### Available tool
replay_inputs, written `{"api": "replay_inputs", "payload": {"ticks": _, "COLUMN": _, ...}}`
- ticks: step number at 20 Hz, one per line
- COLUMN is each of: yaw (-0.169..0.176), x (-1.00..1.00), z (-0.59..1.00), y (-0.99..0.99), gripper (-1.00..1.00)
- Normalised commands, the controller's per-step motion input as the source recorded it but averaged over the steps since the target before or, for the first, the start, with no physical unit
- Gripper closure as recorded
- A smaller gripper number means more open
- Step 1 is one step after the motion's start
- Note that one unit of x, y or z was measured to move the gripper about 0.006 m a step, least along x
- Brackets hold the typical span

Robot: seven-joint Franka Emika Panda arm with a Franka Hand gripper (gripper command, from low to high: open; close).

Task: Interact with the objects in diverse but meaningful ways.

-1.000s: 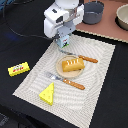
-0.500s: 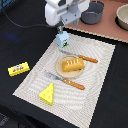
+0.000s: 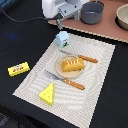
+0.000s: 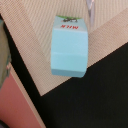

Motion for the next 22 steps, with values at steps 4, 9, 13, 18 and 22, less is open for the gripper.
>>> {"api": "replay_inputs", "payload": {"ticks": 4, "yaw": 0.133, "x": 0.13, "z": 0.34, "y": -0.24, "gripper": -1.00}}
{"api": "replay_inputs", "payload": {"ticks": 9, "yaw": 0.090, "x": 0.31, "z": 0.30, "y": -0.31, "gripper": -1.00}}
{"api": "replay_inputs", "payload": {"ticks": 13, "yaw": 0.074, "x": 0.37, "z": 0.26, "y": -0.29, "gripper": -1.00}}
{"api": "replay_inputs", "payload": {"ticks": 18, "yaw": 0.094, "x": 0.26, "z": 0.12, "y": -0.28, "gripper": -1.00}}
{"api": "replay_inputs", "payload": {"ticks": 22, "yaw": 0.122, "x": 0.17, "z": 0.00, "y": -0.22, "gripper": -1.00}}
